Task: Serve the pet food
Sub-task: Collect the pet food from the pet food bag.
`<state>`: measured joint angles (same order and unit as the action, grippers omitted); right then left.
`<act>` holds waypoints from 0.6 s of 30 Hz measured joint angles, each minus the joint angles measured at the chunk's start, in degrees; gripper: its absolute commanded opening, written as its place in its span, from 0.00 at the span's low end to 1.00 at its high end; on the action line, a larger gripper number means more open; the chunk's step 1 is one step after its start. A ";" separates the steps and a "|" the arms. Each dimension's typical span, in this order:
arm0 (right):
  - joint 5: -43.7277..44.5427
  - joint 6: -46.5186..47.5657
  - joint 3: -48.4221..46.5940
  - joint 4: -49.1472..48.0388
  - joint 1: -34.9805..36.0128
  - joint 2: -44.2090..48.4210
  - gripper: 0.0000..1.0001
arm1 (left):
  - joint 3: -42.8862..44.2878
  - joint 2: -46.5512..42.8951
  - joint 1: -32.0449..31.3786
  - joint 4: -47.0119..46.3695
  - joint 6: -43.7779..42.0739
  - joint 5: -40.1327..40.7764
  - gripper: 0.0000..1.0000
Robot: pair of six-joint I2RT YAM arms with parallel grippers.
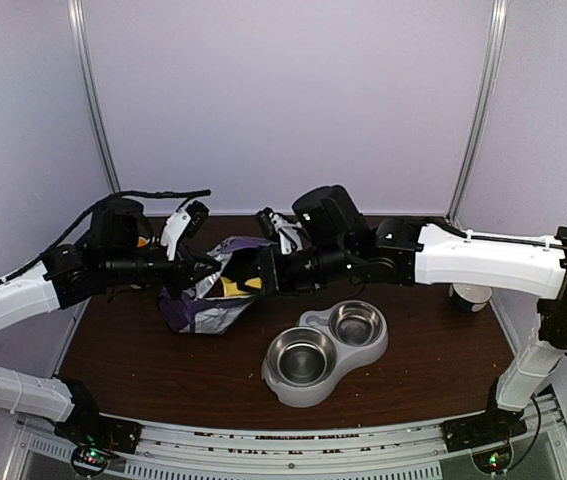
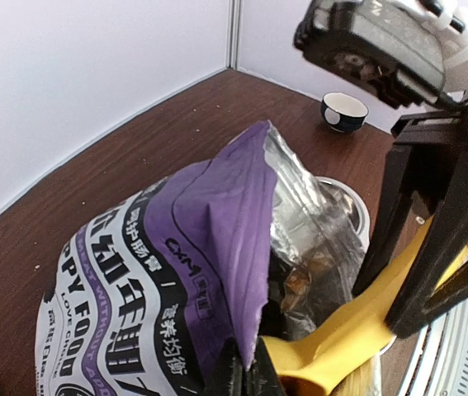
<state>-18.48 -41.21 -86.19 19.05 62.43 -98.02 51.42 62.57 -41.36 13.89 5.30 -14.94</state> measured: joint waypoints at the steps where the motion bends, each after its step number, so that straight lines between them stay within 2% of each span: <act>1: -0.20 -0.76 1.25 -0.79 -0.13 1.11 0.00 | 0.00 -0.52 0.00 0.33 0.11 0.46 0.00; 12: -0.74 -9.51 14.29 -9.68 -3.34 14.78 0.00 | -0.04 -4.70 0.07 2.60 0.42 6.47 0.00; 18: -0.55 -13.40 18.29 -14.01 -4.87 15.72 0.00 | -0.04 -5.31 0.07 2.99 0.42 8.09 0.00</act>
<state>-19.03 -54.61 -67.90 5.04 57.56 -82.30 51.37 57.25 -41.30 16.88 5.72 -6.85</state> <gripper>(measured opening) 0.201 0.005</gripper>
